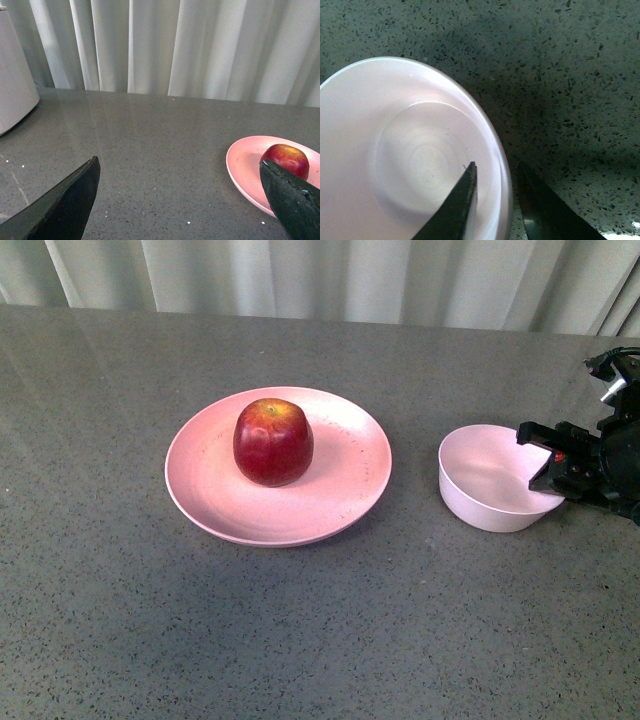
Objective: Move apple from plate to bowl
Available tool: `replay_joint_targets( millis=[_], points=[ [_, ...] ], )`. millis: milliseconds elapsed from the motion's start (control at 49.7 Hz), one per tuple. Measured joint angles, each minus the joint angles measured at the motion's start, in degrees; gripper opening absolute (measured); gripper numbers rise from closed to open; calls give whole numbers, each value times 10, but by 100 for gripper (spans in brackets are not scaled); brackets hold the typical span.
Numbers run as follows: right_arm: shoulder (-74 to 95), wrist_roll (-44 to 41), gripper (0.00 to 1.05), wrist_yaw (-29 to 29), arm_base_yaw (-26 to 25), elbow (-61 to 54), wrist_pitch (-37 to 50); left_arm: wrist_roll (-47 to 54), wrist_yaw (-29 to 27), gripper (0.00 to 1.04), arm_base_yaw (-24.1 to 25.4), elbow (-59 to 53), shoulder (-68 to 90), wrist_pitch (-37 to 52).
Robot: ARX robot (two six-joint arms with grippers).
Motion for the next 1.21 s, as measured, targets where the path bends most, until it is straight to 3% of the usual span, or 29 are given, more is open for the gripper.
replay_joint_targets(
  millis=[201,382,422,462,503,563,925,1066,1206],
  points=[
    [-64,2,63,-39,-17,-30,52,0,0,96,0,0,0,0],
    [-234,-13,97,-104,-66,-102,99,0,0,96,0,0,0,0],
    [-273,-45,92,-73,-76,-144,160,0,0,96,0,0,0,0],
    [-313,-90,83,-23,-90,-207,279,0,0,96,0,0,0,0],
    [-360,-124,75,-24,-109,-271,363,0,0,96,0,0,0,0],
    [-417,-144,66,-29,-125,-327,397,0,0,96,0,0,0,0],
    [-583,-180,5,5,-97,-460,374,0,0,96,0,0,0,0],
    [-645,-182,2,54,-57,-489,339,0,0,96,0,0,0,0],
    [-701,-183,2,60,-44,-511,309,0,0,96,0,0,0,0]
  ],
)
